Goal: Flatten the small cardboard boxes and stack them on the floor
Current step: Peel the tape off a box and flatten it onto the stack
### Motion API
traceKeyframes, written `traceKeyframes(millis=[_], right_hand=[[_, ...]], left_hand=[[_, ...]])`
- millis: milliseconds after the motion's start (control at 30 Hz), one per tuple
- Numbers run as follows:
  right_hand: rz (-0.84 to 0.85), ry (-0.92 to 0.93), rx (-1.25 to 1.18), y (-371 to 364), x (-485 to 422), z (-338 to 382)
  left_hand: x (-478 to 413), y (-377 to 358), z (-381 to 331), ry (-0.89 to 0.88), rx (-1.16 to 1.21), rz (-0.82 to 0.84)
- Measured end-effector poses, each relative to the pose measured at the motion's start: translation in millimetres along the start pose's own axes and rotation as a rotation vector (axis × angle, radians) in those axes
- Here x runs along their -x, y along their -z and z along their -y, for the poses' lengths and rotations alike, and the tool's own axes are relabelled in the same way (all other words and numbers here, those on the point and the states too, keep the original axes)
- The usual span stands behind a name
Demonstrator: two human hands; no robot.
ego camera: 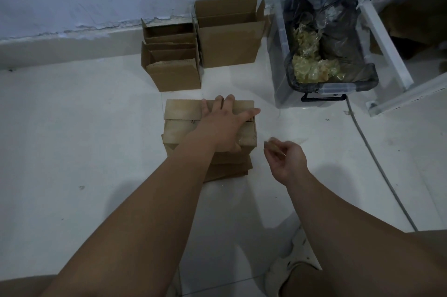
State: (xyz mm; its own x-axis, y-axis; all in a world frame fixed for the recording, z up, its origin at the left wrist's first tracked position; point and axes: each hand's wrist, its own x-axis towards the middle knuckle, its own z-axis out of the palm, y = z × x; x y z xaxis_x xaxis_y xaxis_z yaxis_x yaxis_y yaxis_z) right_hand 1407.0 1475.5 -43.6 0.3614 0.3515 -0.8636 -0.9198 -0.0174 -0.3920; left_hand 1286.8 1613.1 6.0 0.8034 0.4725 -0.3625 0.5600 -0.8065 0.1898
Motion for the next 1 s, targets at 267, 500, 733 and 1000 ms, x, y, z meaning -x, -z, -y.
traceKeyframes(millis=[267, 500, 733, 1000], right_hand=[[0.109, 0.195, 0.046, -39.2, 5.6, 9.1], [0.19, 0.374, 0.293, -72.7, 25.8, 15.4], [0.386, 0.34, 0.427, -80.6, 34.5, 1.2], [0.49, -0.043, 0.221, -85.4, 43.5, 10.1]], left_hand=[[0.7, -12.3, -5.7, 0.021, 0.095, 0.017], [3.4, -10.4, -21.3, 0.178, 0.642, -0.265], [1.3, 3.6, -17.3, 0.243, 1.163, -0.39], [-1.9, 2.3, -1.6, 0.612, 1.495, -0.55]])
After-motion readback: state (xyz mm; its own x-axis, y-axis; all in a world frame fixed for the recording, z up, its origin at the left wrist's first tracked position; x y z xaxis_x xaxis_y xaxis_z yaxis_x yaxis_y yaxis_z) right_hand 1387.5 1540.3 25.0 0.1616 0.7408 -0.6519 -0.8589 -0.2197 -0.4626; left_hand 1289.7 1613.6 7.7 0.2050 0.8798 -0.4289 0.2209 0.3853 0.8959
